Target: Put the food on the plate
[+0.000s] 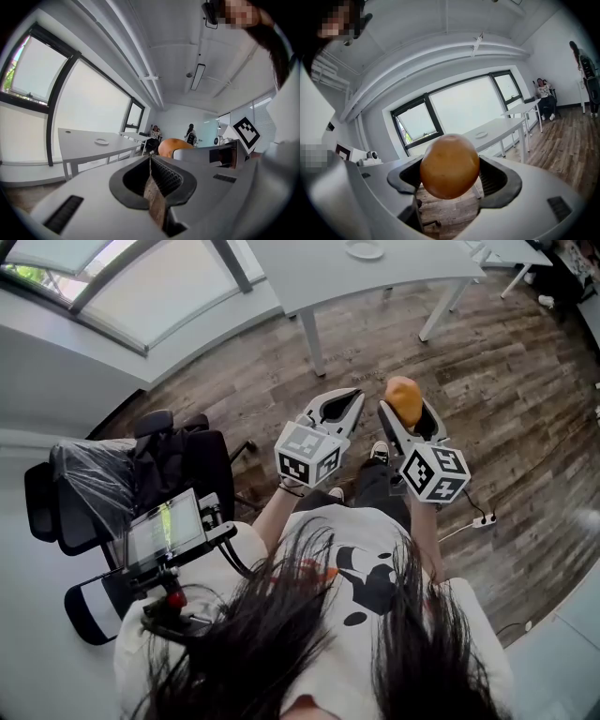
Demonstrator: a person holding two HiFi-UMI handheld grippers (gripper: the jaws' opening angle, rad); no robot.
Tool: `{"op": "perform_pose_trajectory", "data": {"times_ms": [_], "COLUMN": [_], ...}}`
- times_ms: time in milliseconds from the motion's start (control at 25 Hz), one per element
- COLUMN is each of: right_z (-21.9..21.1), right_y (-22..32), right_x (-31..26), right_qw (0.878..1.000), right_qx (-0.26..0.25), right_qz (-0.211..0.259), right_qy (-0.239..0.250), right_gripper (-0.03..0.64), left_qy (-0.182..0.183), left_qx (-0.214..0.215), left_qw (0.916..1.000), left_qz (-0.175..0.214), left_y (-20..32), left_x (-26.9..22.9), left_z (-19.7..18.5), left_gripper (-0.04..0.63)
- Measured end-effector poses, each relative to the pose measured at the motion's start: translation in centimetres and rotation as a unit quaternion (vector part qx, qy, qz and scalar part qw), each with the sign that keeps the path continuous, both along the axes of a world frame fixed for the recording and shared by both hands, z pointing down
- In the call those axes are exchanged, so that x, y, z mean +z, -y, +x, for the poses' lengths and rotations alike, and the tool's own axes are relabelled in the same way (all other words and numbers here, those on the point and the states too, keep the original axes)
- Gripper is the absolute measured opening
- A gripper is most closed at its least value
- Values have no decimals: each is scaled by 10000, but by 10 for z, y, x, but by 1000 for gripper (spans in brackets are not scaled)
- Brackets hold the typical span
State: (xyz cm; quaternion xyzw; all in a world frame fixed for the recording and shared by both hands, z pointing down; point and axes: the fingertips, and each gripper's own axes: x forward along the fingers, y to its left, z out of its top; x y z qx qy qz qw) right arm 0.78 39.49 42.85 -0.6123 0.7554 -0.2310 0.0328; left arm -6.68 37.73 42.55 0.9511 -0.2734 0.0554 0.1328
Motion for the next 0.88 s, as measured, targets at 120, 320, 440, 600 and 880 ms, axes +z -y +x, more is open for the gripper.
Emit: {"op": "perform_pose_trajectory", "data": {"times_ms": [120, 320, 440, 600, 880], "right_z": [12, 43, 81, 116, 108], "right_y": [17, 60, 104, 154, 163], "right_x": [3, 7, 11, 10, -7], "right_qw": [10000, 9999, 9995, 9988, 9981], "right_qx": [-33, -142, -286, -460, -612], "right_qz": [3, -32, -119, -135, 65], "right_qy": [34, 67, 113, 137, 24], "right_gripper": [362, 362, 362, 362, 362], "left_qy": [33, 83, 100, 133, -48], "left_qx": [-26, -221, -437, -587, -731], "left_qw": [10000, 9997, 9989, 9980, 9973], "left_qz": [6, 1, -130, -182, 25], "left_y": [15, 55, 99, 144, 154], "left_x": [2, 3, 8, 10, -6], "left_z": [11, 35, 69, 103, 97], "left_gripper": [12, 11, 11, 11, 11]}}
